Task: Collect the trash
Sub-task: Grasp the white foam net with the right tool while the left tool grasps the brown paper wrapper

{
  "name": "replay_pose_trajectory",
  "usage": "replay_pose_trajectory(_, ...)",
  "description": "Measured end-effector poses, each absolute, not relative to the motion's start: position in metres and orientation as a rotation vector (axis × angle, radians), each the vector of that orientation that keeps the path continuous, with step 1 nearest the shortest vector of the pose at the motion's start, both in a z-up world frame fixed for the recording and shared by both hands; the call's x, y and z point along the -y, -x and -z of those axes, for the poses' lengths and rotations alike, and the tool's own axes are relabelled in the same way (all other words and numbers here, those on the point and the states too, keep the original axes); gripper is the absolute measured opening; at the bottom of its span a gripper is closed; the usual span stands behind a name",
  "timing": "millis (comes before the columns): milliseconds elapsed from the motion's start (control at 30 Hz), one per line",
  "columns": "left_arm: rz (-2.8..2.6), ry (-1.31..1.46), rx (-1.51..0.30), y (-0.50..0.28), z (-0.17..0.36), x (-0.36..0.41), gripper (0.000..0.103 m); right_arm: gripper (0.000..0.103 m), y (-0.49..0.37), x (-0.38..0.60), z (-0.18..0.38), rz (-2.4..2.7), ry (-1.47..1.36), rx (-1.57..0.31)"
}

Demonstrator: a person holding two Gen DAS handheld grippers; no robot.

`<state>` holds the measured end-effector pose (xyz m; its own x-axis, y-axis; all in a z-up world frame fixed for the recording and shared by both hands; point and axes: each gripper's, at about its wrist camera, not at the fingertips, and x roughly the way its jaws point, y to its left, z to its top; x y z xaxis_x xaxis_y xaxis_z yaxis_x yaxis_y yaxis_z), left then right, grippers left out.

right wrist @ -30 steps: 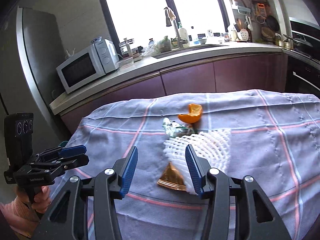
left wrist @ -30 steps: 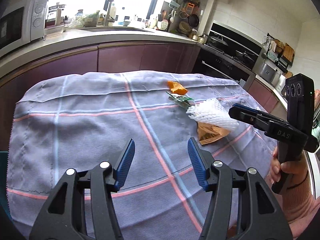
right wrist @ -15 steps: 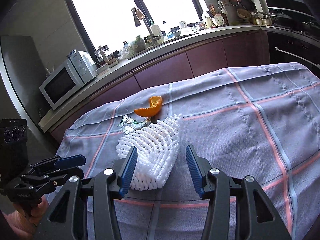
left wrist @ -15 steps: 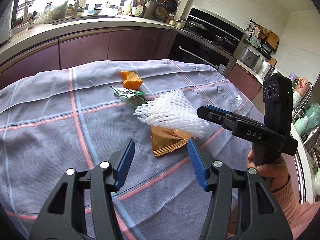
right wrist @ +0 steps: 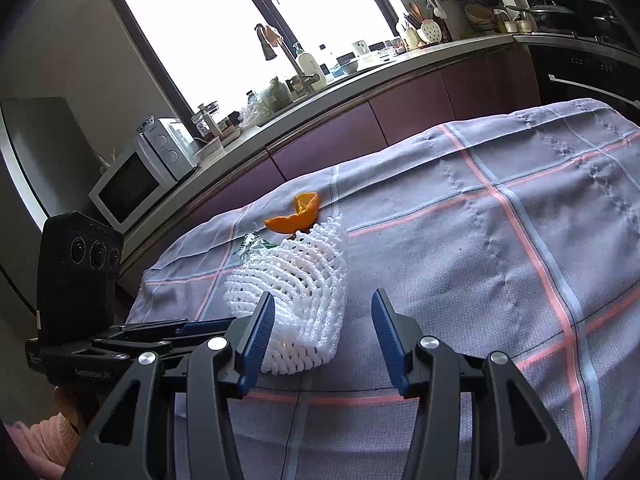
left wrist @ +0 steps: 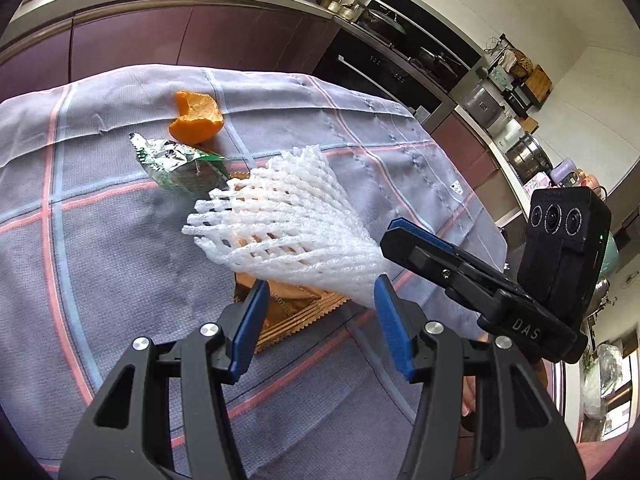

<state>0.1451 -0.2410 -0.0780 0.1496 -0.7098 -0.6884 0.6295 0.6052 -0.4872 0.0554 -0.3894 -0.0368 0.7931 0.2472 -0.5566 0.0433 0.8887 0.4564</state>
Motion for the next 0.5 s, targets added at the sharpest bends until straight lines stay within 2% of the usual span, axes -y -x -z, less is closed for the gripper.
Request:
replay_pose_trajectory(67, 0.968, 0.119, -1.061, -0.151, 0.081, 0.245, 0.052, 0.048, -0.056, 0.39, 0.038, -0.116, -0.474, -0.654)
replay_pose_trajectory(133, 0.977, 0.151, -1.087, -0.157, 0.085, 0.249, 0.04, 0.048, -0.056, 0.39, 0.04, -0.124, -0.481, -0.658)
replay_pose_trajectory(300, 0.978, 0.189, -1.115, -0.166, 0.092, 0.259, 0.019, 0.048, -0.056, 0.389, 0.043, -0.139, -0.488, -0.664)
replay_pose_trajectory(400, 0.981, 0.186, -1.108, -0.165, 0.094, 0.26, 0.0, 0.048, -0.055, 0.391, 0.044, -0.144, -0.496, -0.664)
replay_pose_trajectory(500, 0.974, 0.169, -1.081, -0.163, 0.091, 0.258, 0.001, 0.048, -0.057, 0.393, 0.043, -0.144, -0.507, -0.668)
